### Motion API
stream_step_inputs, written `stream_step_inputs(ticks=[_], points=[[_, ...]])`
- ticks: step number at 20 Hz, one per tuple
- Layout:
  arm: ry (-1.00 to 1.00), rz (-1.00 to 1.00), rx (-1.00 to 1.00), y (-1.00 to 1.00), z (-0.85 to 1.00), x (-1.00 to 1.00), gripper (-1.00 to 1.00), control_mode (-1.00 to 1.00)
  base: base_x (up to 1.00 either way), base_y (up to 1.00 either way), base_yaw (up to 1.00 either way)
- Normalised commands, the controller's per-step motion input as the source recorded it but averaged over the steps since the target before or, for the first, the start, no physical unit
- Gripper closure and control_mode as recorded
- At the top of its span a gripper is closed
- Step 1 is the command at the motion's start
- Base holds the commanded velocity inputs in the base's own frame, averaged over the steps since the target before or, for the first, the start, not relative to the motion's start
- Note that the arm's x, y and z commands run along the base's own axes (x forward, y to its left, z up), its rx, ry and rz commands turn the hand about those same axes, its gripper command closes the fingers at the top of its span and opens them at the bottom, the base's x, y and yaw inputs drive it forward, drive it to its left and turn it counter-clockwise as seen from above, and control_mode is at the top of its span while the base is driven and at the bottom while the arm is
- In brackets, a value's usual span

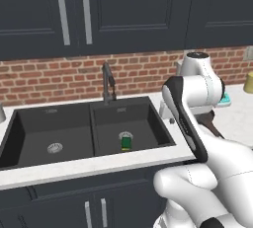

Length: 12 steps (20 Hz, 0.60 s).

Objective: Pick the pan and sponge and place them into the sink. Then turn on the water.

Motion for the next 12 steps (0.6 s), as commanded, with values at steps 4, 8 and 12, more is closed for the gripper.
stream_step_inputs(ticks=[4, 8, 12], points=[[0.0, 0.0, 0.0, 0.0, 0.0, 0.0, -1.0, 1.0, 0.35, 0.02, -0.12], [0.0, 0.0, 0.0, 0.0, 0.0, 0.0, -1.0, 1.0, 0.33, 0.04, -0.13], [0.0, 0.0, 0.0, 0.0, 0.0, 0.0, -1.0, 1.0, 0.28, 0.0, -0.06]])
